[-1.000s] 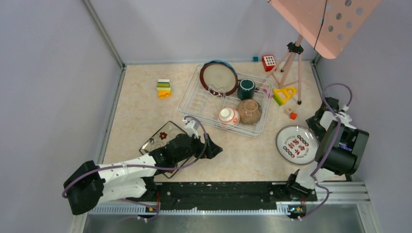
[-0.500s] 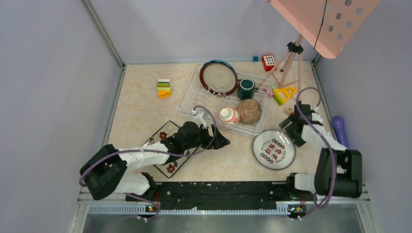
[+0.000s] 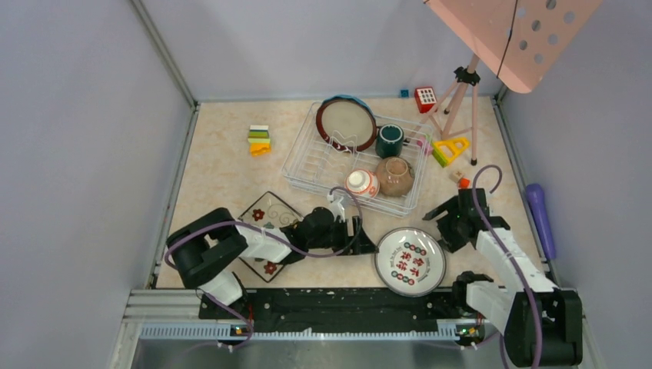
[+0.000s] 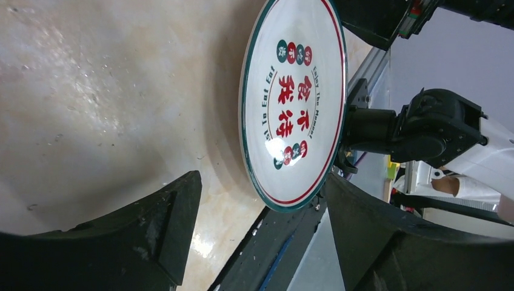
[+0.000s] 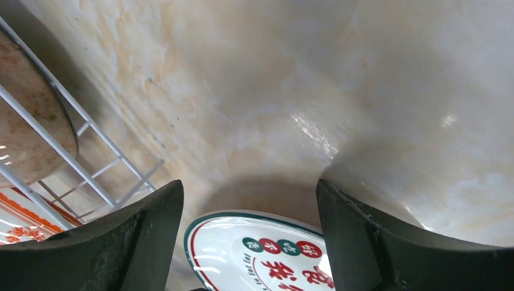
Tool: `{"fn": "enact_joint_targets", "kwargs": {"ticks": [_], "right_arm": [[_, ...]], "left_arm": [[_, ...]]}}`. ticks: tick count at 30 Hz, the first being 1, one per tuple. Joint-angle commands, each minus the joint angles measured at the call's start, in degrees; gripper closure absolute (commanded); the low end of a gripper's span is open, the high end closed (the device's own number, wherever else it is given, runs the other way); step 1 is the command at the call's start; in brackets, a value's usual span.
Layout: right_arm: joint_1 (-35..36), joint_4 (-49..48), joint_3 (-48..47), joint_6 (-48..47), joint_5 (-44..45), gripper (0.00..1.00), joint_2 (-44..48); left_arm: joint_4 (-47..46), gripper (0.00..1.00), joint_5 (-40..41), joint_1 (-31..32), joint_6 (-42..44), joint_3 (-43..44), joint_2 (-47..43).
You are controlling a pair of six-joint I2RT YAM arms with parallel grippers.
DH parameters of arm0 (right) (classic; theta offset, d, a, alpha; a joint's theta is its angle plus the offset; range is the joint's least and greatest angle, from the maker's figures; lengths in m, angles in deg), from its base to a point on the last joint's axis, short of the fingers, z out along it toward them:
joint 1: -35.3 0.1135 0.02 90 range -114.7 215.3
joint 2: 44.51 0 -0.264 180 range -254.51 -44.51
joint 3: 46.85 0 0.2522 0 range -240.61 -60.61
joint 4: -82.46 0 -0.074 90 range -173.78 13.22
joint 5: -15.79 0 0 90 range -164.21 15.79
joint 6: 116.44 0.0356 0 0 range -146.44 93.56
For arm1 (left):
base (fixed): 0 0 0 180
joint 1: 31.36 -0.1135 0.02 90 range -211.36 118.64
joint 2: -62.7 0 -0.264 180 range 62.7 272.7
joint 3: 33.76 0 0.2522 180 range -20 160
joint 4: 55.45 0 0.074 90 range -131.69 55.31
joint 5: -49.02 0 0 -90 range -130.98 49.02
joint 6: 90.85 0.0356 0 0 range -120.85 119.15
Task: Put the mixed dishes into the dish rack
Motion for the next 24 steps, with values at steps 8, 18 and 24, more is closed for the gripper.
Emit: {"fn": "enact_joint_targets", "kwargs": {"ticks": [8,18,24], "right_arm": [[0.59,6.24,1.88,0.36,-2.01,0.21,7.48],[0.59,10.04,-1.89,-2.15,1.82,0.21,9.45],[0.59,16.96,-13.45,-7.09,13.30,0.18,12.00]], "left_arm": [[2.62,0.28,-1.81,4.66,-6.30,7.45,7.24],[10.47,1.00,7.68,5.09,-0.20,12.71,7.17],[31.04,1.00,6.46,4.12,18.75,21.38,-3.38]]}}
